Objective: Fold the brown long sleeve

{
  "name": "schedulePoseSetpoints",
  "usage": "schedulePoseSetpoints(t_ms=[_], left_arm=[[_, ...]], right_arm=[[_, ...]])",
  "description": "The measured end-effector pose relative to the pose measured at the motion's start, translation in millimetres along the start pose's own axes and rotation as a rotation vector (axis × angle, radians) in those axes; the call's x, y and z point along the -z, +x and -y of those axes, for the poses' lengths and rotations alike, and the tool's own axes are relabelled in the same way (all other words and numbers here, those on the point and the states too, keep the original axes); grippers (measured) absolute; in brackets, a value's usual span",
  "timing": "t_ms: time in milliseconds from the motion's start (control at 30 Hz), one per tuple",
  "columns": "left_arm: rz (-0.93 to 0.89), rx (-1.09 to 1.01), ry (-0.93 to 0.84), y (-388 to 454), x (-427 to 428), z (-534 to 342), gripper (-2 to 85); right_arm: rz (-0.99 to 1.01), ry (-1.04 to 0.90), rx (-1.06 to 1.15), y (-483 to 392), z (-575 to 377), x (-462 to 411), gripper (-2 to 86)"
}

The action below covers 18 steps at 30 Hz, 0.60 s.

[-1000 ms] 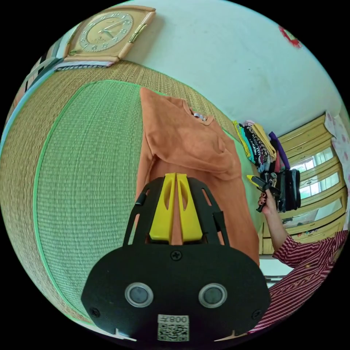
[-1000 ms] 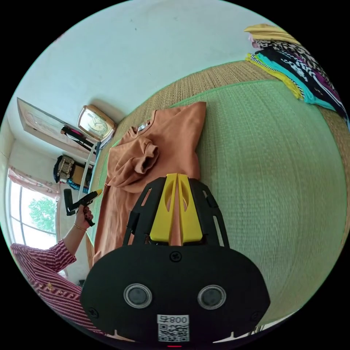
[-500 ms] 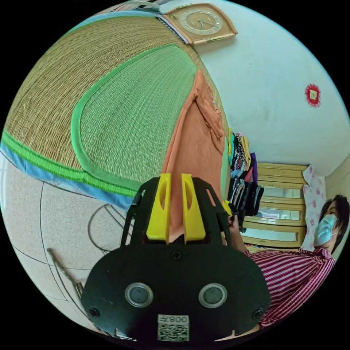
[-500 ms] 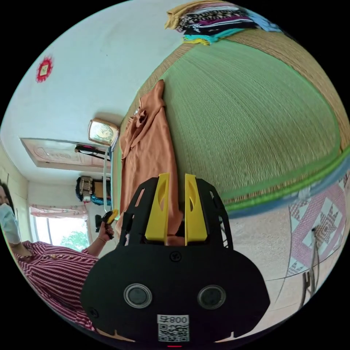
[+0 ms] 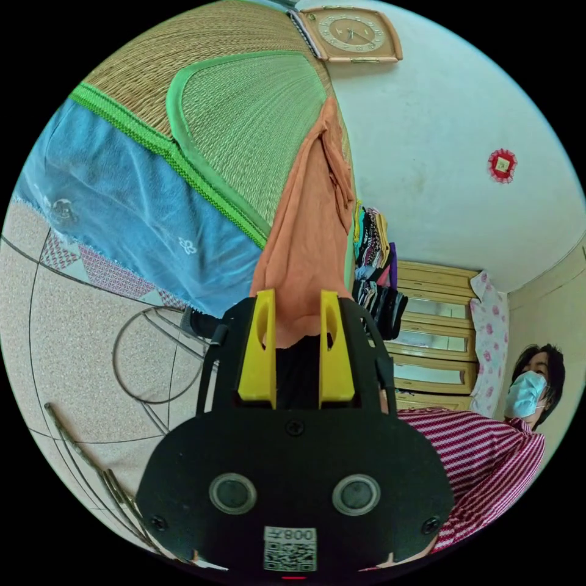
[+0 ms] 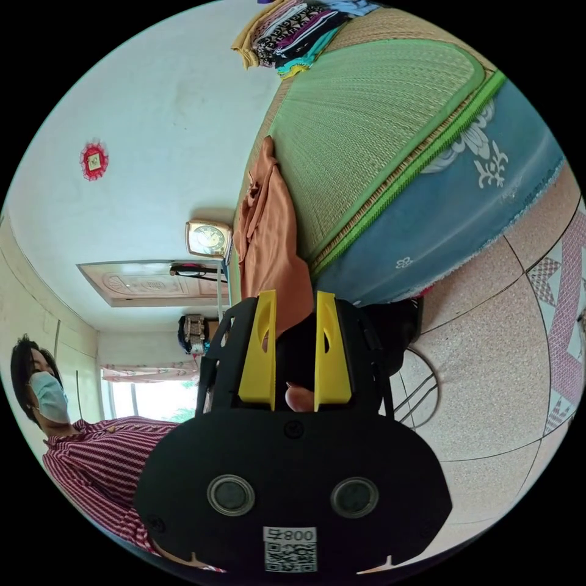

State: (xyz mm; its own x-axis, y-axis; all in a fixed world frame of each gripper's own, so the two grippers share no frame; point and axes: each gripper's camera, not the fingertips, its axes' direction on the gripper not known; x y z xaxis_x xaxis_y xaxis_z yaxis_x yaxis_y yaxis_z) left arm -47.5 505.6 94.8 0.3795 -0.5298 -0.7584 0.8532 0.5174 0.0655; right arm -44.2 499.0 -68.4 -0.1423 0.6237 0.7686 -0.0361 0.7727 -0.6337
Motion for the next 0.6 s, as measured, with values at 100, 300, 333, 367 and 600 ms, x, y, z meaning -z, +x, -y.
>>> schedulePoseSetpoints(t_ms=[100,300,333,367,600], left_arm=[[-0.030,0.015,0.023,-24,-6,5,10.7],[-0.177,0.085,0.067,-74,-31,19,11.2],[-0.205,0.093,0.070,-81,-38,24,11.3],[-0.226,0.096,0.072,-87,-44,29,11.1],[-0.256,0.082,0.065,-96,-59,60,4.8]], right_arm=[[0.039,0.008,-0.008,7,-10,2,10.5],[0.108,0.021,-0.026,23,-26,-1,11.0],[0.125,0.024,-0.028,26,-29,-3,11.0],[0.133,0.024,-0.029,27,-30,-4,11.0],[0.224,0.016,-0.008,26,-33,-14,6.9]])
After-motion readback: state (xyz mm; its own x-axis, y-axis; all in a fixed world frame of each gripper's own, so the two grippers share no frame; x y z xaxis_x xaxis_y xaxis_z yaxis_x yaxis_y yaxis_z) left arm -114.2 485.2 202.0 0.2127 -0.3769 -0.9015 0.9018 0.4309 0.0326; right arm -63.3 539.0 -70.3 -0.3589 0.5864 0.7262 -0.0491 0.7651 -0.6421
